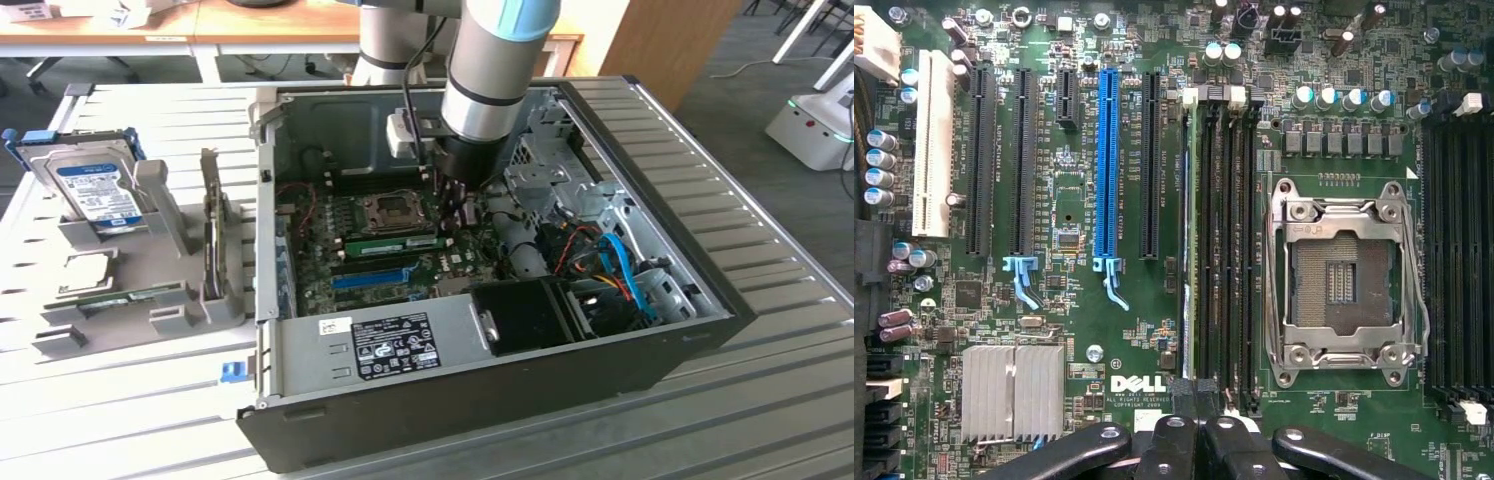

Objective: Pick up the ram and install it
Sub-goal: 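Press down the ram until it locks into place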

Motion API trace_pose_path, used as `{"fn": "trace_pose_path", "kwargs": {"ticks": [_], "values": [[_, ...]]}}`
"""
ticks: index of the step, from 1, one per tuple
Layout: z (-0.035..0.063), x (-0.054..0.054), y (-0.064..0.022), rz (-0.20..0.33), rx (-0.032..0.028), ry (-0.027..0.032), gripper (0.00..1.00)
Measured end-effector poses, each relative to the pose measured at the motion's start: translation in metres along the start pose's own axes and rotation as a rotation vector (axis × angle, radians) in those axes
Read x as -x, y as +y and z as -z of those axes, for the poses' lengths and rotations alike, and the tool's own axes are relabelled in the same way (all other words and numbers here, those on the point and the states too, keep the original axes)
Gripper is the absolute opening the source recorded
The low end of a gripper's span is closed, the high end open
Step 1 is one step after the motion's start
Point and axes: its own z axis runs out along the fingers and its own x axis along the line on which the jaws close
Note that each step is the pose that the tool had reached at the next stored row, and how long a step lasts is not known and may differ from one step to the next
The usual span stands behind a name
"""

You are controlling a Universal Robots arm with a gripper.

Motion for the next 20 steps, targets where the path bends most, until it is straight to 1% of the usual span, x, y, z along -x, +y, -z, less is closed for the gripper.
{"fn": "trace_pose_path", "kwargs": {"ticks": [20], "values": [[-0.0018,-0.0001,-0.0001,0.000,-0.0001,0.0000,0.11]]}}
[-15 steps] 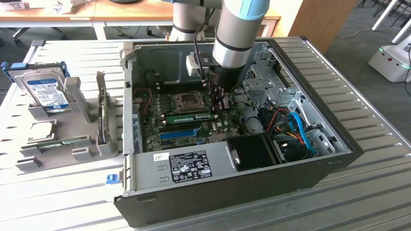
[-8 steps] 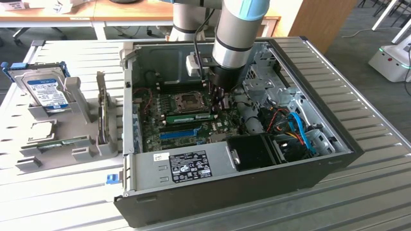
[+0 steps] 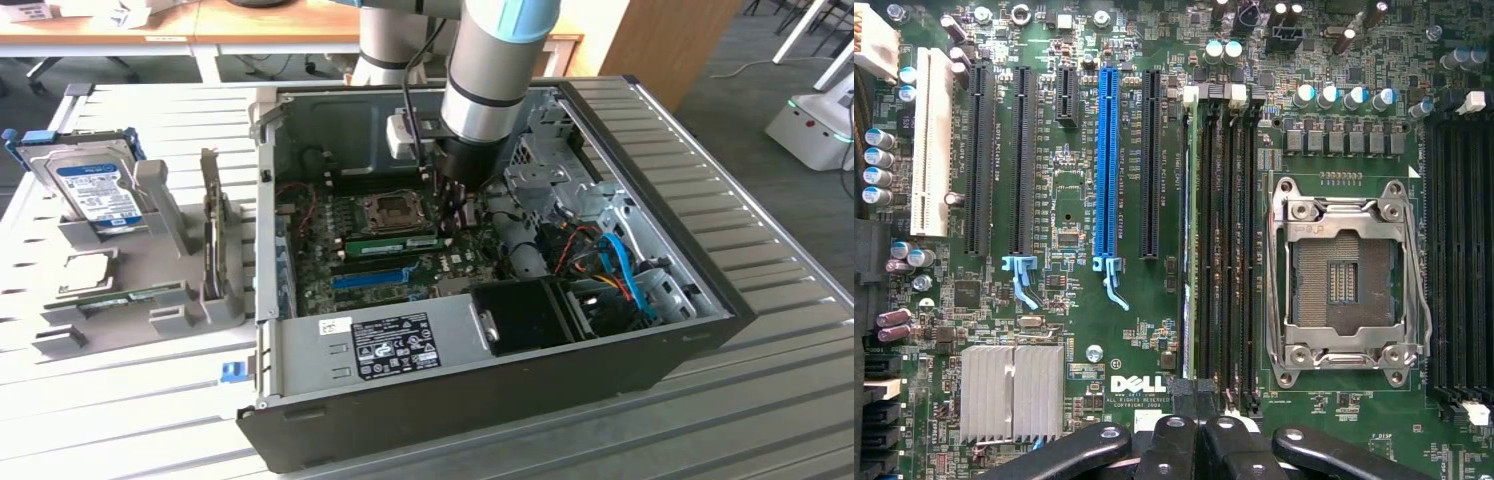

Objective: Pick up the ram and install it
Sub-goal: 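Press down the ram until it locks into place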

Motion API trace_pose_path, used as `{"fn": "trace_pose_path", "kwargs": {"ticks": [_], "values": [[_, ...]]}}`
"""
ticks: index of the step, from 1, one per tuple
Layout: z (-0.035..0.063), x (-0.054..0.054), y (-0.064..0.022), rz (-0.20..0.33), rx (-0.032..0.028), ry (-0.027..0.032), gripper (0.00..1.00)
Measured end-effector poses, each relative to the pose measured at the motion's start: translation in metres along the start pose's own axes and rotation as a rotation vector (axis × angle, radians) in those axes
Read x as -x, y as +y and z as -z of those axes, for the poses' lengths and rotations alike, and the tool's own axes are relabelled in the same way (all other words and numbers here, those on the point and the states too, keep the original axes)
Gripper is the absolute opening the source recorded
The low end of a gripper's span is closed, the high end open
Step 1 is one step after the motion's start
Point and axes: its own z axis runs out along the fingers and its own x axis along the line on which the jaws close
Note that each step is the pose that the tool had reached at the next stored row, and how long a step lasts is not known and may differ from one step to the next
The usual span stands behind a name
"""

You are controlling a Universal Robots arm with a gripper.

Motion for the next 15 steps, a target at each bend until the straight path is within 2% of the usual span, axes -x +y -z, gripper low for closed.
{"fn": "trace_pose_path", "kwargs": {"ticks": [15], "values": [[-0.0007,0.0000,0.0000,0.000,0.0000,0.0000,0.11]]}}
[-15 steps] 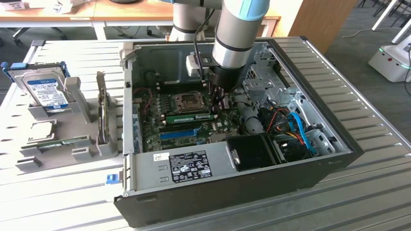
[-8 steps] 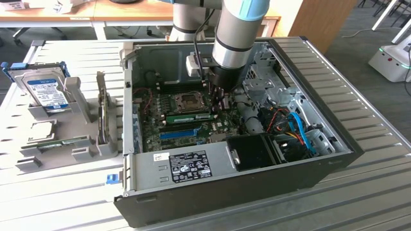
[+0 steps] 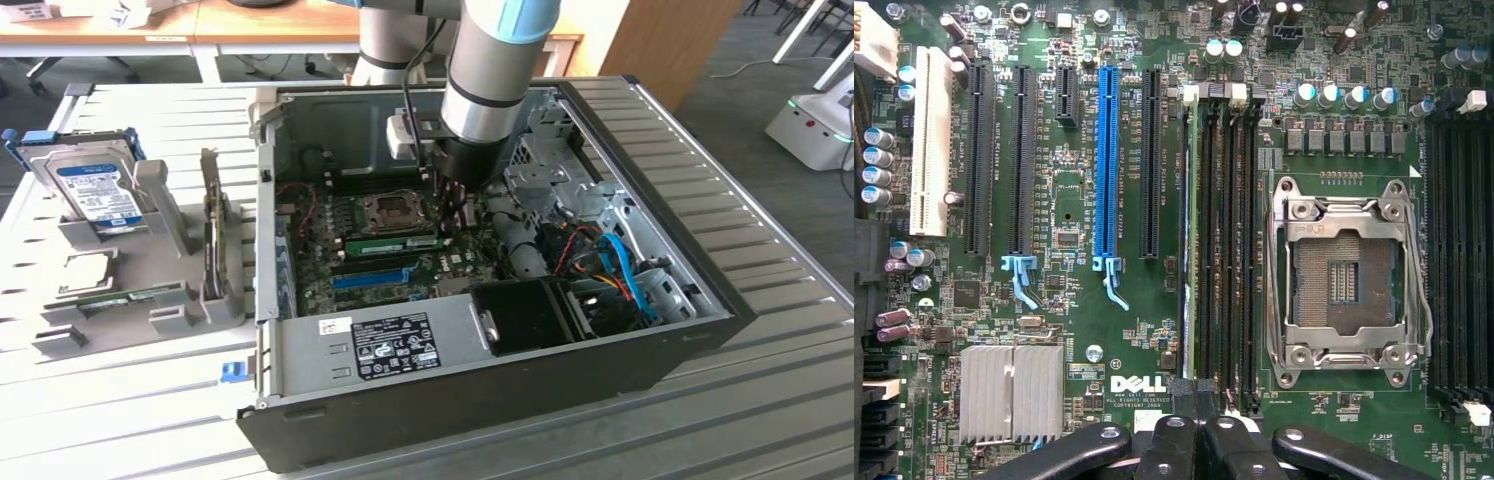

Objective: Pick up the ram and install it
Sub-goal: 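Press down the ram until it locks into place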

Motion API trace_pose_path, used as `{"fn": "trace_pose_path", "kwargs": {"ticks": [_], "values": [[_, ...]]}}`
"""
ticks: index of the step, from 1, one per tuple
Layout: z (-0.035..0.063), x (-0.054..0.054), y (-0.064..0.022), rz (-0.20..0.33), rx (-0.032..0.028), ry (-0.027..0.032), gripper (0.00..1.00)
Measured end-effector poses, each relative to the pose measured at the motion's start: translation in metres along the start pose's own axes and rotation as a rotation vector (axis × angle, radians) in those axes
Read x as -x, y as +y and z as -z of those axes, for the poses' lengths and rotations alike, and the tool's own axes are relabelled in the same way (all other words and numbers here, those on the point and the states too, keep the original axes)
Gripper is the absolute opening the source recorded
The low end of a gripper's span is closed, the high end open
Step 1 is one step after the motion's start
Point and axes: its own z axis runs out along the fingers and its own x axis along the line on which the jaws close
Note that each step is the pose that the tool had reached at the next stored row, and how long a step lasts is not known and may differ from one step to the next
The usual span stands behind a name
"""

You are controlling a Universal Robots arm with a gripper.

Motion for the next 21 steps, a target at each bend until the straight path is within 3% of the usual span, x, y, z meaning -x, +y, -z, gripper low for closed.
{"fn": "trace_pose_path", "kwargs": {"ticks": [7,21], "values": [[0.0013,0.000,0.0001,0.000,0.0001,-0.0012,0.11],[0.0279,0.001,0.0015,0.000,0.0001,-0.0001,0.11]]}}
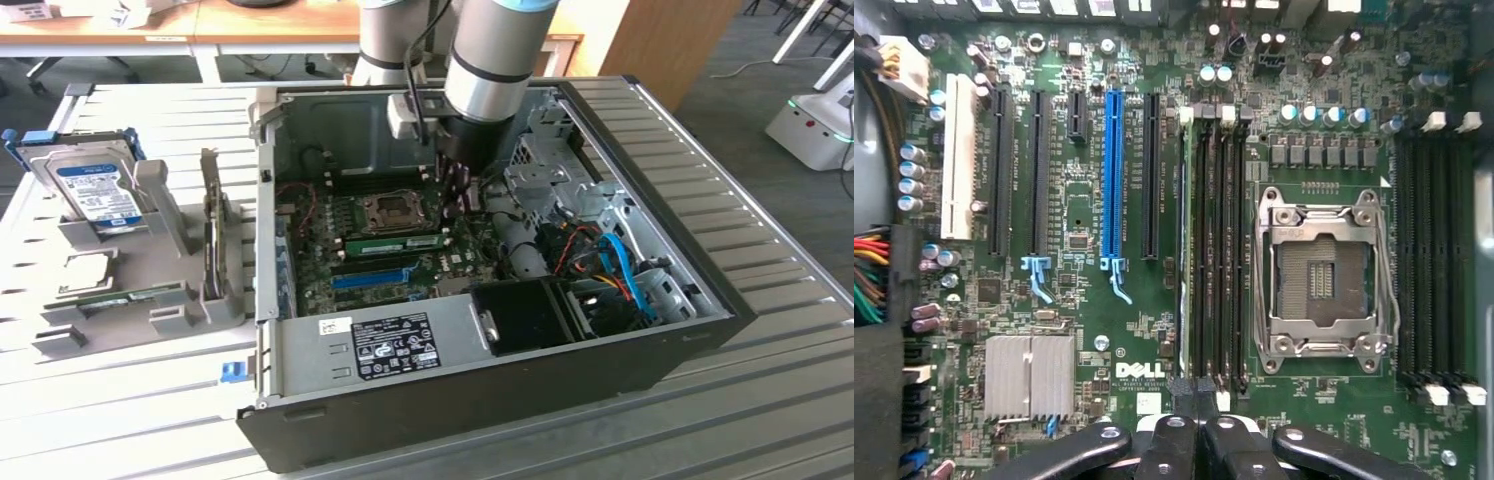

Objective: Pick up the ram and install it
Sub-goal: 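Press down the ram until it locks into place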

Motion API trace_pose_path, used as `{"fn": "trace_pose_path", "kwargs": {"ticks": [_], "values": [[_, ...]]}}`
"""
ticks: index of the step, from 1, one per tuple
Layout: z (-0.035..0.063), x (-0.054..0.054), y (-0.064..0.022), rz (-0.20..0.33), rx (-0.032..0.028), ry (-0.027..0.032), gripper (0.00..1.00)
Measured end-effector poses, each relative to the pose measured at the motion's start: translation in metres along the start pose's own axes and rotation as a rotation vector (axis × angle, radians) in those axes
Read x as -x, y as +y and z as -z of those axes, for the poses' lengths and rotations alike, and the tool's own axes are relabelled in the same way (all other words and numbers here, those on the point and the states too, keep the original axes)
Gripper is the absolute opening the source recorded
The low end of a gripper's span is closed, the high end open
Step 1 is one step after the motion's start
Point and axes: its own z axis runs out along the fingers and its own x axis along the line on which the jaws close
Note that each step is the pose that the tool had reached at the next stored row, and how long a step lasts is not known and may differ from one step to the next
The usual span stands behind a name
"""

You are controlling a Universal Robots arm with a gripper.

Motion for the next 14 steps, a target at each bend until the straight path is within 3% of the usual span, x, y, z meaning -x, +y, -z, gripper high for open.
{"fn": "trace_pose_path", "kwargs": {"ticks": [3,14], "values": [[0.0041,0.0002,0.0002,0.000,0.0000,-0.0001,0.11],[0.0041,0.0001,0.0007,0.000,0.0000,0.0000,0.11]]}}
